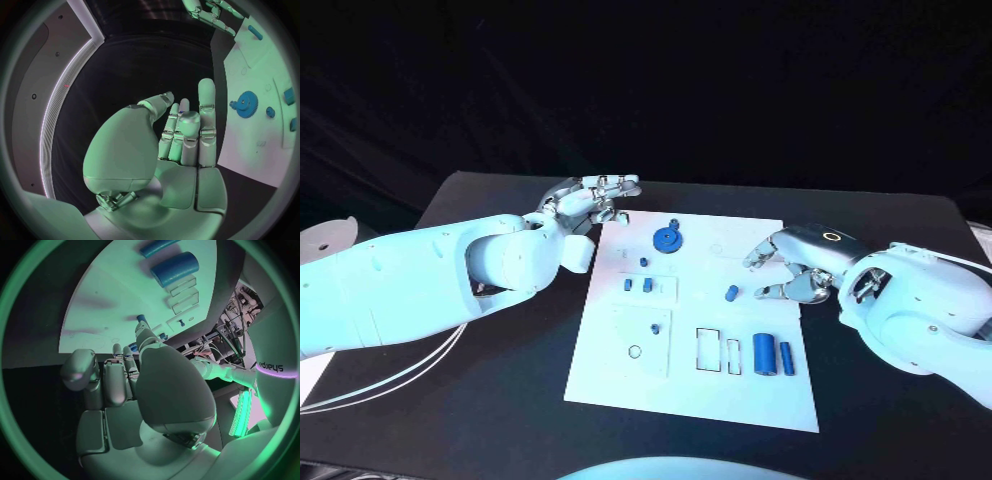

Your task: Assemble the parts on the task board

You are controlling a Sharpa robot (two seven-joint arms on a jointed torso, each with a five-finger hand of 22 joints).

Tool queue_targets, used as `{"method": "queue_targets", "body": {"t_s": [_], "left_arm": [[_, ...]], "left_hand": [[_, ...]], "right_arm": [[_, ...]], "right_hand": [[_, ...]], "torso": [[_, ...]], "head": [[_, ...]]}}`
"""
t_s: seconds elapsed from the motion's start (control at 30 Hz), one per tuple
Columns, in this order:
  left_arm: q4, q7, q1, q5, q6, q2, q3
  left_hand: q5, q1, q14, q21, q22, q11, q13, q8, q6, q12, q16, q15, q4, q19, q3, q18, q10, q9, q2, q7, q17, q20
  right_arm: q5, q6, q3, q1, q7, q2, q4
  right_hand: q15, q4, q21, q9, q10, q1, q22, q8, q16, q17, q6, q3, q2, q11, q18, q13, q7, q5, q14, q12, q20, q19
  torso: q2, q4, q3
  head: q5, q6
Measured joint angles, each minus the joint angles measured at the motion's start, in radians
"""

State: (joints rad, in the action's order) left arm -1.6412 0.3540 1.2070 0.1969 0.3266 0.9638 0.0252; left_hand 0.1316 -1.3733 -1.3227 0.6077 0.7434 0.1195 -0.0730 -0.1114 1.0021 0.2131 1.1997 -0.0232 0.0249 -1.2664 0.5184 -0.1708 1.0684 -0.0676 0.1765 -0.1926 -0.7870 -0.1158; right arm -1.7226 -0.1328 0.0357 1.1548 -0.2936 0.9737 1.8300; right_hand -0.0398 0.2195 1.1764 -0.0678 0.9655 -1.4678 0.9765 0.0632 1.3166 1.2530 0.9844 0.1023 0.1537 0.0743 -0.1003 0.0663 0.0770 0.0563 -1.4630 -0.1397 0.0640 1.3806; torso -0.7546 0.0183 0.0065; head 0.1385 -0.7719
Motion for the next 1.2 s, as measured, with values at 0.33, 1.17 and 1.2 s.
{"method": "queue_targets", "body": {"t_s": [0.33,1.17,1.2], "left_arm": [[0.003,-0.001,0.000,-0.002,-0.003,-0.004,0.000],[0.007,-0.002,0.000,-0.004,-0.006,-0.012,0.000],[0.007,-0.002,0.000,-0.004,-0.006,-0.012,0.000]], "left_hand": [[0.000,0.000,0.000,0.000,0.000,0.000,0.000,0.000,0.000,0.000,0.000,0.000,0.000,0.000,0.000,0.000,0.000,0.000,0.000,0.000,0.000,0.000],[0.000,0.000,0.000,-0.004,-0.001,0.000,0.000,0.000,0.000,0.000,0.000,0.000,-0.003,0.000,-0.003,0.000,0.000,0.000,0.000,0.000,0.000,0.000],[0.000,0.000,0.000,-0.004,-0.001,0.000,0.000,0.000,0.000,0.000,0.000,0.000,-0.003,0.000,-0.003,0.000,0.000,0.000,0.000,0.000,0.000,0.000]], "right_arm": [[-0.002,0.034,-0.003,-0.017,-0.002,-0.035,-0.008],[0.001,0.052,-0.010,-0.029,0.013,-0.096,-0.049],[0.001,0.052,-0.010,-0.029,0.013,-0.098,-0.051]], "right_hand": [[0.000,-0.002,0.000,-0.004,0.103,-0.038,0.007,0.005,0.000,0.000,0.042,0.016,-0.038,-0.009,0.000,0.000,0.019,0.000,0.000,-0.032,-0.001,0.009],[0.000,0.004,0.000,-0.003,0.137,-0.047,0.012,0.006,0.000,0.001,0.077,0.049,-0.064,-0.013,0.000,-0.003,0.026,0.000,0.000,-0.020,-0.001,0.016],[0.000,0.007,0.000,-0.004,0.140,-0.051,0.012,0.006,0.000,0.001,0.077,0.051,-0.067,-0.016,0.000,-0.003,0.026,0.000,0.000,-0.020,-0.001,0.016]], "torso": [[0.000,-0.0011,-0.0006],[0.000,0.0006,0.0004],[0.000,0.0005,0.0003]], "head": [[0.003,-0.004],[0.004,-0.003],[0.004,-0.003]]}}
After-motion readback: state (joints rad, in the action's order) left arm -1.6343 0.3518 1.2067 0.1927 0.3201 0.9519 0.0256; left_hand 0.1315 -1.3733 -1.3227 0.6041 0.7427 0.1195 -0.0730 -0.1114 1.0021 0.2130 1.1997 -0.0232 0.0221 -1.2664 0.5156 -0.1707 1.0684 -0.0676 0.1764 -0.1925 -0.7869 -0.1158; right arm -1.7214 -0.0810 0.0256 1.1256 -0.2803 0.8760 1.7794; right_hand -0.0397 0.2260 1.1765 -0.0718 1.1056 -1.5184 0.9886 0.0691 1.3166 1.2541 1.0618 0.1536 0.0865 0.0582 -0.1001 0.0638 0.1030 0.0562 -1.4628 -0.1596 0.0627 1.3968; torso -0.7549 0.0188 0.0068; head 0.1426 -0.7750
